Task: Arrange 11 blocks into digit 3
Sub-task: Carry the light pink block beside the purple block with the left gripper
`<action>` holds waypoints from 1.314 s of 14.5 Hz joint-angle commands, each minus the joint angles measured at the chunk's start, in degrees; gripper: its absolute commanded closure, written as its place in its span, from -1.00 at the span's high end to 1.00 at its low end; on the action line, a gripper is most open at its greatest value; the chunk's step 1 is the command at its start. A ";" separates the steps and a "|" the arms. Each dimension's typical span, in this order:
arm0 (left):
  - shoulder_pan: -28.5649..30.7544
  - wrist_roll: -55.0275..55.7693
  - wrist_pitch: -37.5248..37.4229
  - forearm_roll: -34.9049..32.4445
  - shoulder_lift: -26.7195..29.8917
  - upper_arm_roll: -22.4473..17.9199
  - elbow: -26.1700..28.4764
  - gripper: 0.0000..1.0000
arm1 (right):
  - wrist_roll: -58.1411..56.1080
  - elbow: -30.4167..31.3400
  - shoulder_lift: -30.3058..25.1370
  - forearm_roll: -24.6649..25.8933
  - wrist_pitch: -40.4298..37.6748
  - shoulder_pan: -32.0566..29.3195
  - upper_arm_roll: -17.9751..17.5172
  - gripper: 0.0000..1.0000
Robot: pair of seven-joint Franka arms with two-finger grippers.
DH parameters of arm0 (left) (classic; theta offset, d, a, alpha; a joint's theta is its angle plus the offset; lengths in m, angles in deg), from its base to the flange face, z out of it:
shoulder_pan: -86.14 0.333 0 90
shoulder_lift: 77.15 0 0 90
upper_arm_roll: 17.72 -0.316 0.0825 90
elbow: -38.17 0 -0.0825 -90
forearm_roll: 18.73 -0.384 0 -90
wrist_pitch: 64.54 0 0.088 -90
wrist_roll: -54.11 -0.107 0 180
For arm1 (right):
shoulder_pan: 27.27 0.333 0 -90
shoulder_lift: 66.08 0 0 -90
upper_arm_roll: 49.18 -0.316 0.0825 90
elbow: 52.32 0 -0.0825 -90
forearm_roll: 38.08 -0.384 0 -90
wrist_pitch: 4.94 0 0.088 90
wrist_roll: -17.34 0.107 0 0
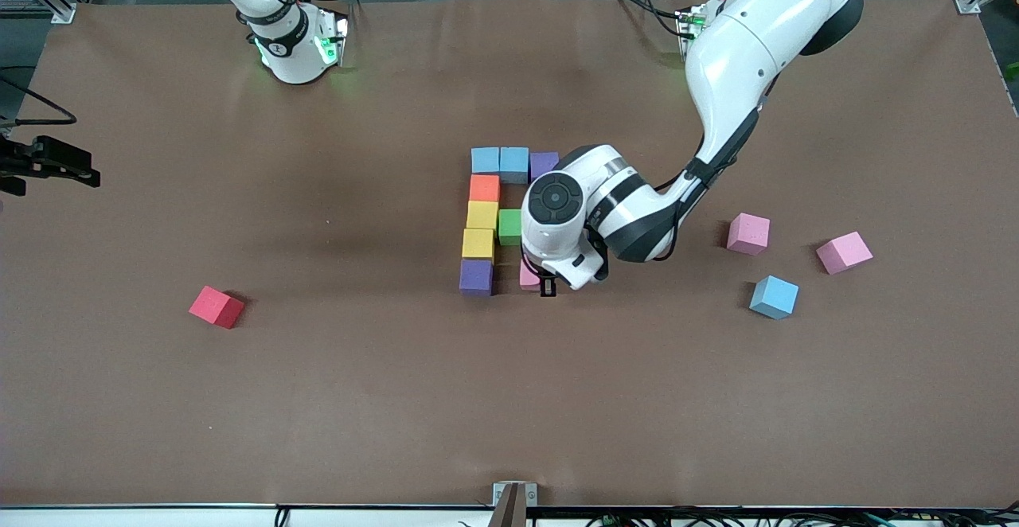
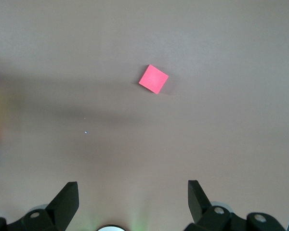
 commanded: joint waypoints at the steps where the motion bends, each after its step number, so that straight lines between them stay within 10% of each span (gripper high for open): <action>1: -1.78 2.76 0.65 -1.41 -0.59 -0.80 -0.37 -0.40 | 1.40 -0.80 0.39 -0.31 -0.61 0.37 -0.08 1.00; 19: -4.69 8.84 10.49 -3.87 -4.37 -3.08 -0.37 -0.40 | 1.58 -0.89 -0.14 -2.68 -5.36 7.57 8.27 1.00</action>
